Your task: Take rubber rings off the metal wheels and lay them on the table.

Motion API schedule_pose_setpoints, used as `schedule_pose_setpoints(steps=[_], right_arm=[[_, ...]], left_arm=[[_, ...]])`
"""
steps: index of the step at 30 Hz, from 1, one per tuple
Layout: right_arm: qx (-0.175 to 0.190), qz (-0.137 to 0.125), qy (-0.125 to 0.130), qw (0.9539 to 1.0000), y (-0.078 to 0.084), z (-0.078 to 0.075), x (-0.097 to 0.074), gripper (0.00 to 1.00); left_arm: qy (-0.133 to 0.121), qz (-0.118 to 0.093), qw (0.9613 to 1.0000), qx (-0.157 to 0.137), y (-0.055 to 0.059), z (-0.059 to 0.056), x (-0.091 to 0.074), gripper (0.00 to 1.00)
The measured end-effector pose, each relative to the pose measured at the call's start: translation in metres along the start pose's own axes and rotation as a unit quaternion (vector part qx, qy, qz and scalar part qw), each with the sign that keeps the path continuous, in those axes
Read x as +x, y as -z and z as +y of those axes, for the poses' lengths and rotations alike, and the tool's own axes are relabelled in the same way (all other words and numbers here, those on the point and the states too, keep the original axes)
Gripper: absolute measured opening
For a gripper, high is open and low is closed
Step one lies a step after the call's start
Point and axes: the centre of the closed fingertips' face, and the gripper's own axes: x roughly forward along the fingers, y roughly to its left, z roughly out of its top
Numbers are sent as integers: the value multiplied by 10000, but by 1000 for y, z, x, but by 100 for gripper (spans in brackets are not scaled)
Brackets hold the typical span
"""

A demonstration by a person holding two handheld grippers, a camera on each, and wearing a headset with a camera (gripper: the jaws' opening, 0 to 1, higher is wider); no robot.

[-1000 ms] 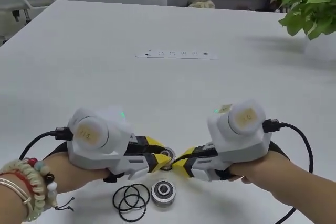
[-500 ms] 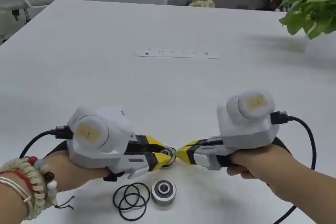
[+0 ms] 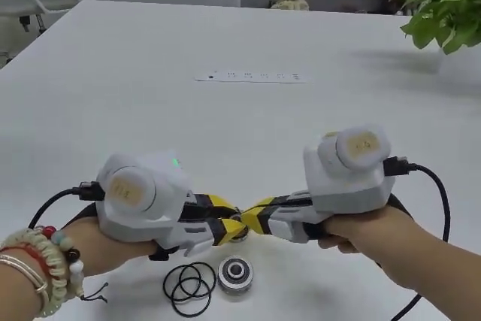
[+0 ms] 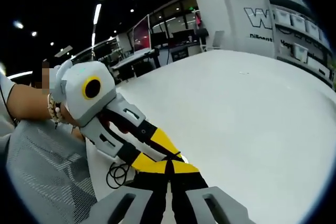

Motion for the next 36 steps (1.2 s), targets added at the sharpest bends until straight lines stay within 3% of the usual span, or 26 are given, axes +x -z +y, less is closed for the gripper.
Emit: schedule_pose_setpoints(steps=[2, 8, 14, 20, 27, 31, 34, 36], right_arm=[[-345, 100, 128, 9993, 4, -5, 2, 0], [71, 287, 355, 9989, 16, -21, 0, 0], [155, 335, 357, 9987, 19, -21, 1, 0], [180, 359, 299, 9987, 21, -19, 2, 0], [295, 327, 284, 9986, 20, -21, 1, 0], [308, 300, 289, 9987, 17, -21, 0, 0], [210, 308, 266, 9990, 16, -19, 0, 0], [178, 282, 255, 9991, 13, -17, -1, 0]], left_arm=[[-1, -5, 10000, -12, 0, 0, 0, 8], [-52, -9, 10000, -61, -1, 0, 1, 8], [-43, 51, 9999, -74, -1, 0, 2, 8], [63, 264, 9996, 56, -1, -1, -1, 9], [338, 439, 9982, 222, -3, -9, -8, 17], [471, 514, 9954, 654, -5, -16, -15, 26], [515, 441, 9959, 601, -14, -17, -23, 31], [634, 382, 9964, 405, -22, -19, -30, 37]])
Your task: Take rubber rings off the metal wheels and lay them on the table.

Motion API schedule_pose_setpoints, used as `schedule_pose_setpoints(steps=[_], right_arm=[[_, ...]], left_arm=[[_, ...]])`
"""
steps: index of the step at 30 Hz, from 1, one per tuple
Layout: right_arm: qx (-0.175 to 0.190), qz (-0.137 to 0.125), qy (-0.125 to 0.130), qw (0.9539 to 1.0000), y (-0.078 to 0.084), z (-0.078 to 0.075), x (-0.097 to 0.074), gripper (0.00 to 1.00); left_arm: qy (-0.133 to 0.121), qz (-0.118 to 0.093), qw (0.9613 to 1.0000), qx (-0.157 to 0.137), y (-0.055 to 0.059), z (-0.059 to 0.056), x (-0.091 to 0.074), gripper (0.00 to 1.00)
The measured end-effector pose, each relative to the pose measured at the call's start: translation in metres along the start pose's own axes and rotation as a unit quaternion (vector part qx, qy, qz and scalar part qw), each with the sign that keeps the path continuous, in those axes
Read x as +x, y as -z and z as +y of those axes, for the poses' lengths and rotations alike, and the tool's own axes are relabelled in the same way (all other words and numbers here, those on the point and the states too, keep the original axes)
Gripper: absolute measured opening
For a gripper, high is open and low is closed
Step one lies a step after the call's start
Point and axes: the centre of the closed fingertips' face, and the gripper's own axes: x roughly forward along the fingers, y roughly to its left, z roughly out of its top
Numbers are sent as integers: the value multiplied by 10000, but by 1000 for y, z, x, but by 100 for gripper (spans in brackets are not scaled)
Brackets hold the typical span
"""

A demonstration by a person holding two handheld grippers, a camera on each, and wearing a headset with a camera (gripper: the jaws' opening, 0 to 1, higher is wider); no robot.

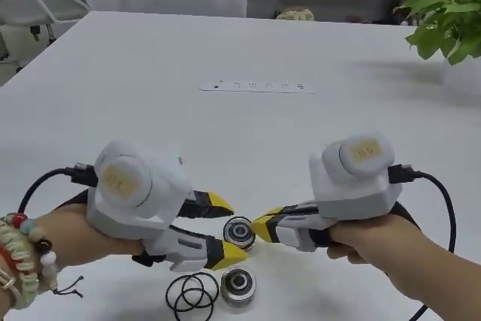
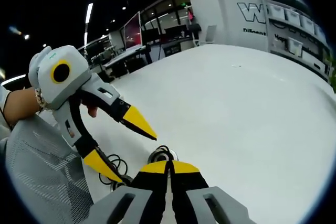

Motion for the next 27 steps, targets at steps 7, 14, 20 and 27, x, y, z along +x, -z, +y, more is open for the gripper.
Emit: schedule_pose_setpoints(steps=[7, 14, 20, 27], right_arm=[[19, -76, -51, 10000, -4, 2, -1, 0], [59, -202, -127, 9997, -12, 6, -3, 0], [107, -338, -204, 9992, -20, 11, -4, 0], [103, -423, -275, 9987, -25, 17, -6, 0]], left_arm=[[72, -359, 9993, -60, -33, -4, -25, 60], [-50, -356, 9992, 151, -39, -13, -60, 70], [-442, -317, 9985, 39, -27, -10, -92, 76], [-838, -368, 9957, -110, -16, -14, -121, 79]])
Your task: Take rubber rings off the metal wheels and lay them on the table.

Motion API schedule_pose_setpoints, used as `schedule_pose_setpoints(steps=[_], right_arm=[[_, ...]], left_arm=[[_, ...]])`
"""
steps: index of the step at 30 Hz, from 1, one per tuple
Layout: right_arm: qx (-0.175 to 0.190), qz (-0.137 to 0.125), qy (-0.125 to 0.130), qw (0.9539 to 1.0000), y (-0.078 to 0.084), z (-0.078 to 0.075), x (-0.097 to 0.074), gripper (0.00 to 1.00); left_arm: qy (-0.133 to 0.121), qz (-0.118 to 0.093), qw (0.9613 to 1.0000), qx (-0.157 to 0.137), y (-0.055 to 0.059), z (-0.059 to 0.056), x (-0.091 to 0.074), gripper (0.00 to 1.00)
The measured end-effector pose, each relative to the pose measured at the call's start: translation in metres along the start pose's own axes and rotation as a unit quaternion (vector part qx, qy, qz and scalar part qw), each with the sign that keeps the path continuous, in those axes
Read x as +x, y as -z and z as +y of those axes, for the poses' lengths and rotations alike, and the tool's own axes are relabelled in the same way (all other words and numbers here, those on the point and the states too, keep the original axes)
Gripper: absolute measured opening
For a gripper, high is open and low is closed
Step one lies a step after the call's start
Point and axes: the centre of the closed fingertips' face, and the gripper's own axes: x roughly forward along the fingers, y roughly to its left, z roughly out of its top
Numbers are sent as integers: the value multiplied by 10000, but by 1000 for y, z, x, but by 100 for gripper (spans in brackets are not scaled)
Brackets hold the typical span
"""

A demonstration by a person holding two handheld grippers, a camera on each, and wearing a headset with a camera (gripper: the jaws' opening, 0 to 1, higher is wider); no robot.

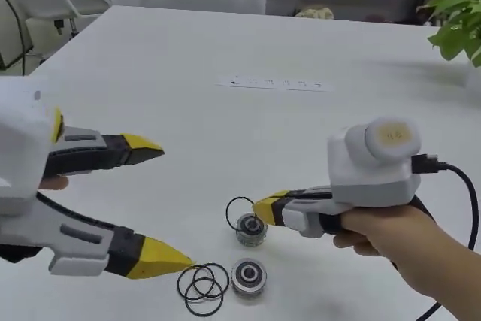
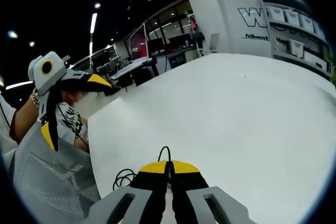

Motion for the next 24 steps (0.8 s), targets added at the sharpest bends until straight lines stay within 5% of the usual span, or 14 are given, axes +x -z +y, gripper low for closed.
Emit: schedule_pose_setpoints(steps=[14, 24], right_arm=[[154, -97, -400, 9990, -8, 23, 0, 0], [138, 143, -915, 9956, 2, 52, 5, 0]], left_arm=[[-348, -184, 9980, -492, 20, -20, -11, 81], [-404, 108, 9957, -822, 53, -33, -6, 79]])
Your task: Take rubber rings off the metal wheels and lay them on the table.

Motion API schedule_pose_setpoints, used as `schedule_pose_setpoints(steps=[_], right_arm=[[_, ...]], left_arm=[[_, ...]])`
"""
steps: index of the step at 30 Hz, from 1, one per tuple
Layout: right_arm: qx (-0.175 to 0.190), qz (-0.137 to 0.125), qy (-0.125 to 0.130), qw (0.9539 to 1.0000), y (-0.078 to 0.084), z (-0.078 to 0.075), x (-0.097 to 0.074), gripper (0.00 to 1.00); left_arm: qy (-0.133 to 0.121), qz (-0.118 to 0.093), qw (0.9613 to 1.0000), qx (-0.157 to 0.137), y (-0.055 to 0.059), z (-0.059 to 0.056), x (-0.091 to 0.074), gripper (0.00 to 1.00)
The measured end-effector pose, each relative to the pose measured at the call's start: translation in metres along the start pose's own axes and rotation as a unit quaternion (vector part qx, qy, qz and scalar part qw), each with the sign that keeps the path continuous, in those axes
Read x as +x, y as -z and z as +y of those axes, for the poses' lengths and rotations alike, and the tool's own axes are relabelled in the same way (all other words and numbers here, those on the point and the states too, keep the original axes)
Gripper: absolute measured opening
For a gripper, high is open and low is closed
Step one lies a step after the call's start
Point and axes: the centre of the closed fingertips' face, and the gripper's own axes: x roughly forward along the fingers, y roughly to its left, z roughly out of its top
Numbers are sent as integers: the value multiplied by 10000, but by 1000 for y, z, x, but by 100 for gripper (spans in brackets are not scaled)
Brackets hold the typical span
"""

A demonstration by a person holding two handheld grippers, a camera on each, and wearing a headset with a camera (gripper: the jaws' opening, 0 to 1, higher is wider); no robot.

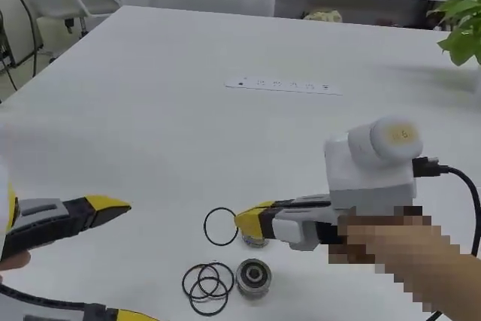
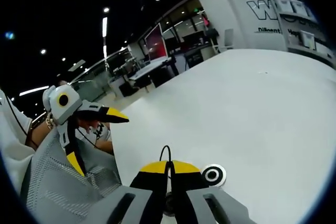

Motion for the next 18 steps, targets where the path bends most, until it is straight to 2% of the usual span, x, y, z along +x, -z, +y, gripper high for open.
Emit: schedule_pose_setpoints(steps=[2, 6, 9, 14, 18], right_arm=[[-22, 100, -98, 9999, 5, 5, 3, 0], [-92, 329, -357, 9988, 16, 17, 8, 0], [-10, 597, -577, 9965, 28, 26, 10, 0], [-139, 839, -648, 9943, 41, 30, 15, 0], [-146, 909, -625, 9938, 45, 28, 16, 0]], left_arm=[[-6, 58, 9999, -116, 4, -1, 1, 79], [-49, 130, 9998, -139, 7, 0, 2, 78], [-98, 341, 9991, -220, 15, 3, 4, 75], [-26, 197, 9993, -317, 11, 0, 4, 77], [-33, 238, 9987, -443, 15, 1, 4, 76]])
